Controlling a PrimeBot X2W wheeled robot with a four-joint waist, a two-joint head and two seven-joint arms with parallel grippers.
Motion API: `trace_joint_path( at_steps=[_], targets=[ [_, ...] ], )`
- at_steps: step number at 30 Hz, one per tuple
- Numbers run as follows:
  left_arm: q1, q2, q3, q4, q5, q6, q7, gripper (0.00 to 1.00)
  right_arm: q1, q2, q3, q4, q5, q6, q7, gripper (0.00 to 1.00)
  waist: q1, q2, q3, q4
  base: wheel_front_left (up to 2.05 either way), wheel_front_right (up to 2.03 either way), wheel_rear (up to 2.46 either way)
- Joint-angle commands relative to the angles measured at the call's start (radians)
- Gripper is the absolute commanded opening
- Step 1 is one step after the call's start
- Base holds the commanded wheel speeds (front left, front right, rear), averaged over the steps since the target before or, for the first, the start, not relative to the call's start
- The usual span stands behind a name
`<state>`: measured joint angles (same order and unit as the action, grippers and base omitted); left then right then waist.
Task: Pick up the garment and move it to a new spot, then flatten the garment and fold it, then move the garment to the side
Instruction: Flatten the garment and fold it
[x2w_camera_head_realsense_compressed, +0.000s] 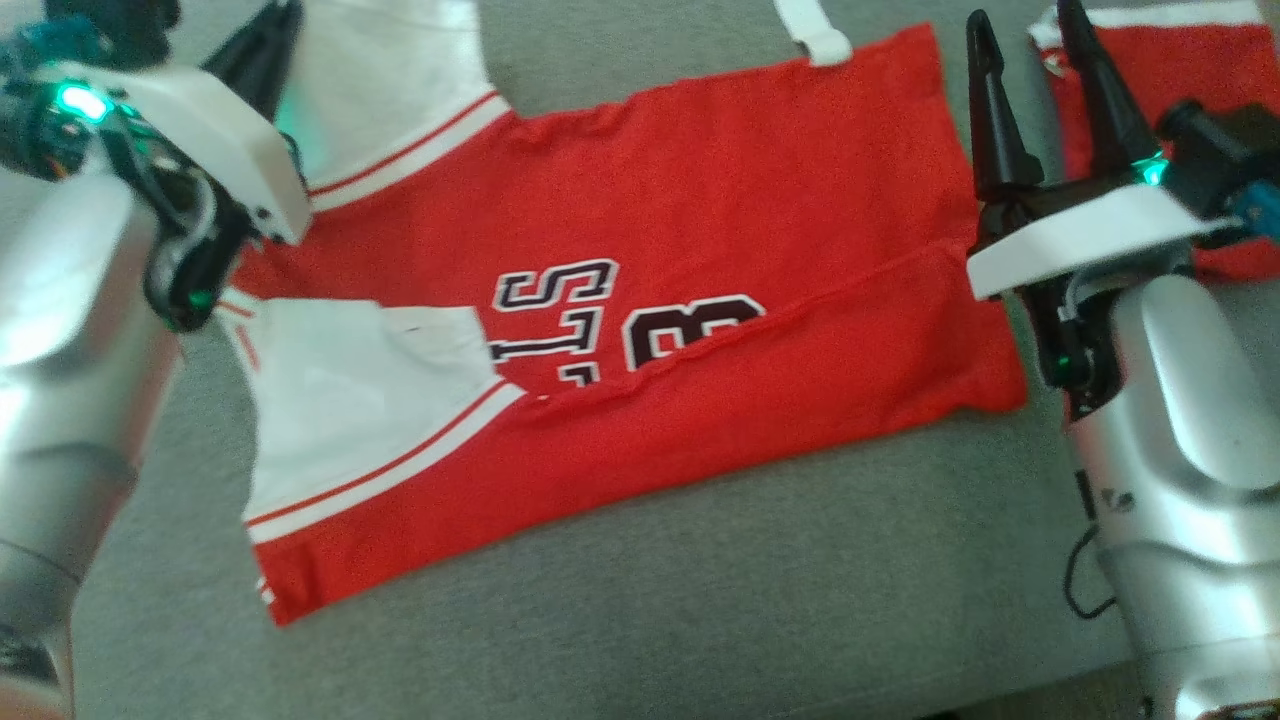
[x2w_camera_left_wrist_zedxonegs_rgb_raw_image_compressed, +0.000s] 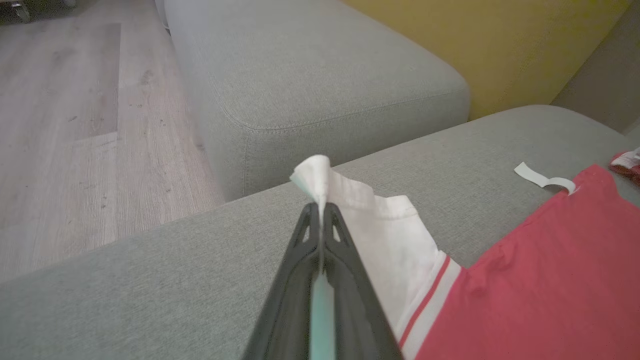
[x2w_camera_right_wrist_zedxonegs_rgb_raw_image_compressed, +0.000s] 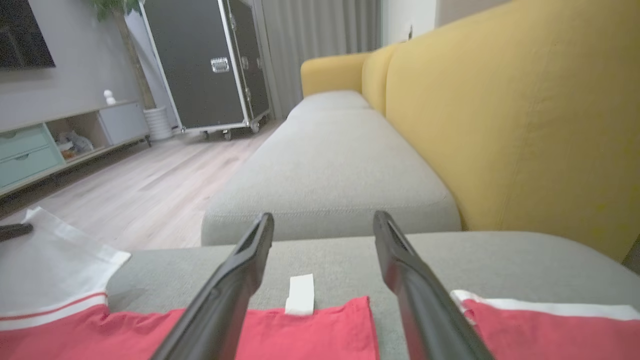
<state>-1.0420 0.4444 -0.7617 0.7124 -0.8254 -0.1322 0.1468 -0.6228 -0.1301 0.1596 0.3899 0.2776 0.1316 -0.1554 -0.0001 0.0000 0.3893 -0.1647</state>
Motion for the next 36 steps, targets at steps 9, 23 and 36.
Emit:
trace_joint_path(
  at_steps=[9,23,36],
  targets=[
    [0.016,0.06,-0.046,-0.196,-0.016,0.002,-0.1,0.0,-0.157,-0.133,0.05,0.19,0.01,-0.001,0.175,1.0,0.0001,0.0,-0.021,0.153,0.0,0.0,0.0],
    [-0.005,0.02,-0.117,-0.3,-0.002,0.002,-0.092,0.0,-0.34,-0.246,0.118,0.591,-0.027,-0.001,0.282,1.0,0.0001,0.0,0.032,0.255,0.0,0.0,0.0],
    [-0.037,0.026,-0.138,-0.271,0.036,0.01,-0.107,0.0,-0.401,-0.225,0.187,0.722,-0.006,-0.001,0.271,0.0,0.0001,0.0,0.047,0.251,0.0,0.0,0.0]
  ],
)
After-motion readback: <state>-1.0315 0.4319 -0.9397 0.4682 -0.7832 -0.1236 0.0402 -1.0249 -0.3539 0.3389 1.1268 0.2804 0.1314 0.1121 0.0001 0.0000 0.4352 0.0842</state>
